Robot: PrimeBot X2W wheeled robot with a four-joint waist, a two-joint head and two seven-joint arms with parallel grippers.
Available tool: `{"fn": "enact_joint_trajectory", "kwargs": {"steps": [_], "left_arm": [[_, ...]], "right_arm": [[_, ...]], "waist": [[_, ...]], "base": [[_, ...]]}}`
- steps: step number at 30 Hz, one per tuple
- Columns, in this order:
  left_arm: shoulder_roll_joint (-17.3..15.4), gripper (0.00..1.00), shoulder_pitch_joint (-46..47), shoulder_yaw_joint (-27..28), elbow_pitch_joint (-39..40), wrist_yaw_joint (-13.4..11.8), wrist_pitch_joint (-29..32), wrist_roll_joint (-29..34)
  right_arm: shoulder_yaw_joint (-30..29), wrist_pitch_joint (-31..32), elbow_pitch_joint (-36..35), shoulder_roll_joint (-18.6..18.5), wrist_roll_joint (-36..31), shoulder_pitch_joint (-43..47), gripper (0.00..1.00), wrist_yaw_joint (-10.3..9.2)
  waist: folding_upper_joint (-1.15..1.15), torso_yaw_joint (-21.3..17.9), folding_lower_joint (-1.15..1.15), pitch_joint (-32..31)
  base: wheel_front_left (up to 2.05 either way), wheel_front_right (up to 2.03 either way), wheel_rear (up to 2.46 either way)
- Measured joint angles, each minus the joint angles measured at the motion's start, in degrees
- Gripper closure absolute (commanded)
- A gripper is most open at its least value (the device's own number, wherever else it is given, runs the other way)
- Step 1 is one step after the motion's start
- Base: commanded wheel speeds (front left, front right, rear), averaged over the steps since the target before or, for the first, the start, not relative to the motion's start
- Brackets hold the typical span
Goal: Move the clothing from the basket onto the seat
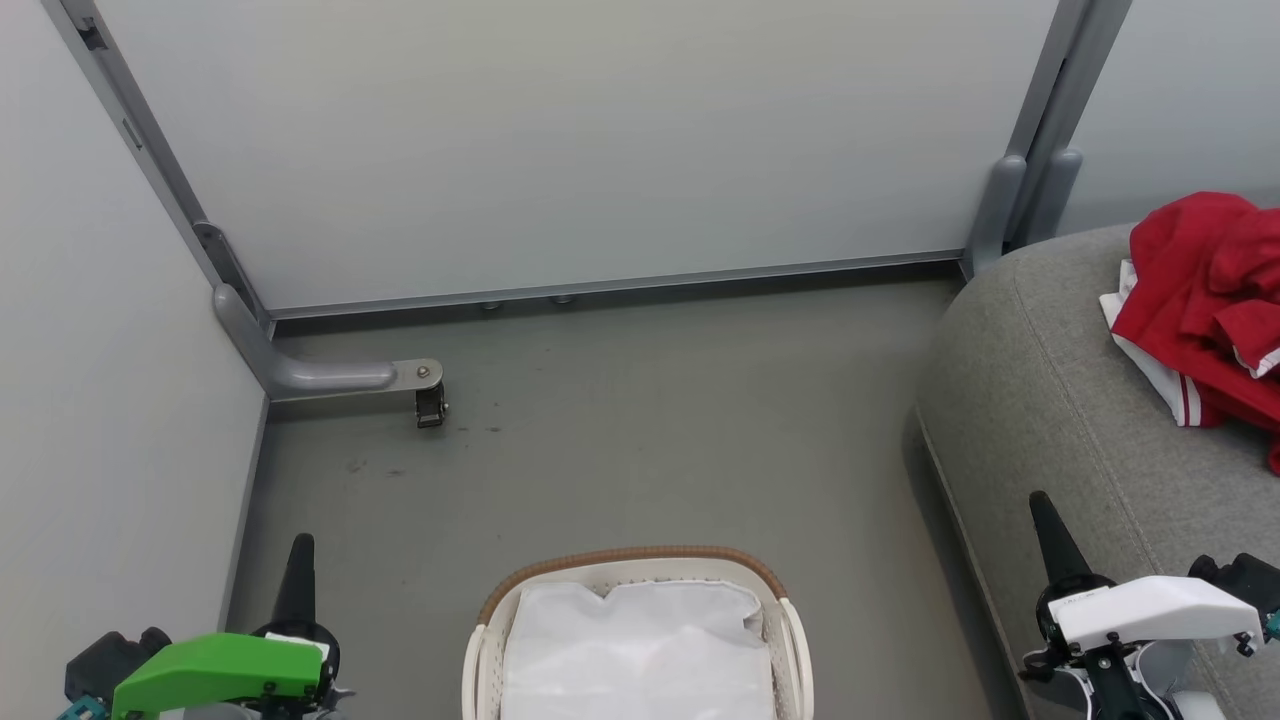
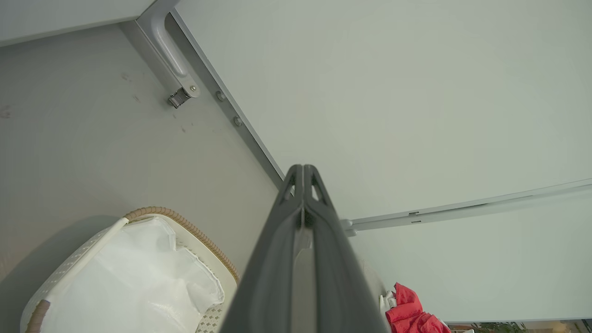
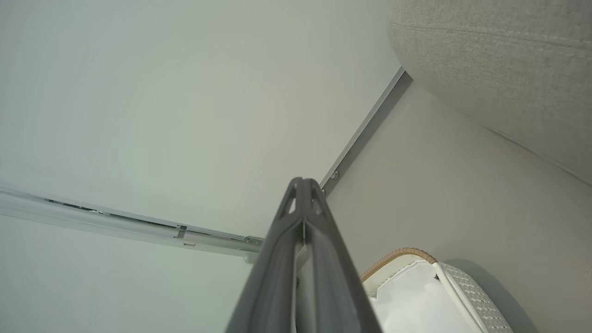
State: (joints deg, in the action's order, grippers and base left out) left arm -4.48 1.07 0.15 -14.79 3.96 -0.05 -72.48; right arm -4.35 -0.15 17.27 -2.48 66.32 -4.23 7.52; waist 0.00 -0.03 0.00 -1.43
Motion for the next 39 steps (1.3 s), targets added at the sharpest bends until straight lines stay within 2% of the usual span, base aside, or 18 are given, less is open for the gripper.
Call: {"fn": "enact_joint_trajectory", "kwargs": {"steps": [39], "left_arm": [[1.24, 1.0, 3.47, 4.82, 0.48, 2.58, 4.94, -14.47]], "right_arm": [[-1.59, 5.01, -2.31, -0.15, 19.17, -1.19, 1.0, -0.03]], "waist": [[0.0, 0.02, 0.0, 1.12]], "base": [[0.0, 0.0, 0.0]]}}
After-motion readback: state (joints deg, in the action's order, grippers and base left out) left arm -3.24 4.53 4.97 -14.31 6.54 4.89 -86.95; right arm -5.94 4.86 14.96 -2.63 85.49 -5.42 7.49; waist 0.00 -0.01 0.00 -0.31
